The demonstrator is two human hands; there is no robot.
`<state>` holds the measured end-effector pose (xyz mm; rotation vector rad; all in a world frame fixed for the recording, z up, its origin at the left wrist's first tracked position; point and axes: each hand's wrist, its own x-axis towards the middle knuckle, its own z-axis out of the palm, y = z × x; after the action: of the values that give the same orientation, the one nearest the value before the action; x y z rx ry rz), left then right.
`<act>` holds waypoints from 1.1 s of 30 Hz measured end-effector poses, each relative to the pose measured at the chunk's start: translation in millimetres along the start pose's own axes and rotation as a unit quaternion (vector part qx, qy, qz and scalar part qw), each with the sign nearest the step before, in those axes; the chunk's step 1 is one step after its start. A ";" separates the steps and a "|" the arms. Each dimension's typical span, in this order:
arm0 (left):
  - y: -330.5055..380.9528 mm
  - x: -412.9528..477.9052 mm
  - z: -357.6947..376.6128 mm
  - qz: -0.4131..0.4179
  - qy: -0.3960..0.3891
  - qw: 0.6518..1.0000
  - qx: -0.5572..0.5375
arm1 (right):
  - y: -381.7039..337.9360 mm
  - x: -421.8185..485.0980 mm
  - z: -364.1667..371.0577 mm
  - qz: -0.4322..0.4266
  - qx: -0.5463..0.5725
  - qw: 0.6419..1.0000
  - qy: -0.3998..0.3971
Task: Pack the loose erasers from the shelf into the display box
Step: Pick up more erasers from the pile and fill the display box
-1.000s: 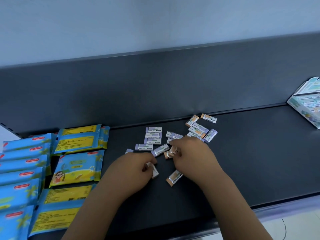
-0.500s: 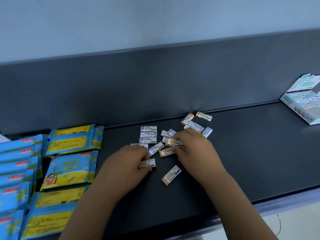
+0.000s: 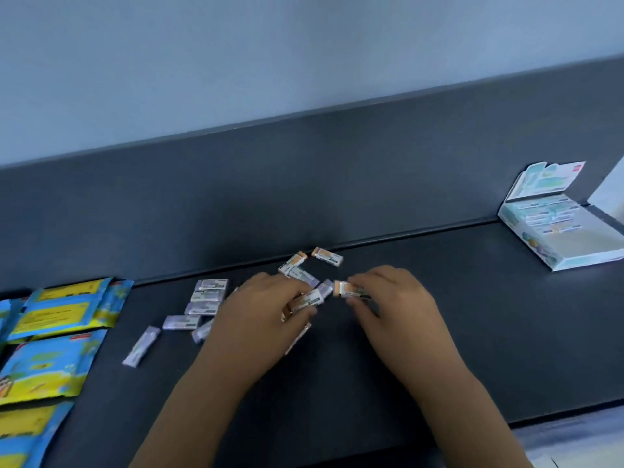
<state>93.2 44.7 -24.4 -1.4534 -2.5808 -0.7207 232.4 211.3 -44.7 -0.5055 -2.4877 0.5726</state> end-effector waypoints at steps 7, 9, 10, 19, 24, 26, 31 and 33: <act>129.3 65.5 78.6 -0.015 -0.011 1.000 0.005 | 112.8 11.7 -78.2 -0.001 -0.054 0.999 0.004; 162.7 82.4 94.5 -0.017 -0.010 1.000 0.006 | 141.5 17.2 -101.7 -0.011 -0.052 0.999 0.001; 178.0 89.8 101.5 -0.022 -0.011 1.000 0.007 | 155.2 19.0 -112.4 -0.017 -0.050 0.999 -0.006; 272.0 132.3 140.3 -0.036 0.003 0.999 -0.015 | 245.0 10.4 -176.3 -0.014 0.022 0.999 -0.027; 289.0 152.3 153.2 -0.007 -0.002 1.000 -0.002 | 282.5 16.3 -197.2 0.039 0.040 0.998 -0.005; 293.2 163.9 157.8 -0.001 -0.007 1.000 0.001 | 295.3 23.0 -206.2 0.063 0.041 0.997 0.020; 307.6 198.8 171.1 0.018 -0.012 0.999 0.031 | 317.4 43.5 -216.7 0.094 0.028 0.995 0.030; 310.7 209.7 178.2 0.019 -0.014 0.999 0.046 | 322.8 47.9 -215.9 0.092 0.023 0.995 0.029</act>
<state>262.7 423.2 -7.9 -1.4925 -2.5621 -0.5721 392.8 567.2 -17.5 -0.7287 -2.3835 0.6746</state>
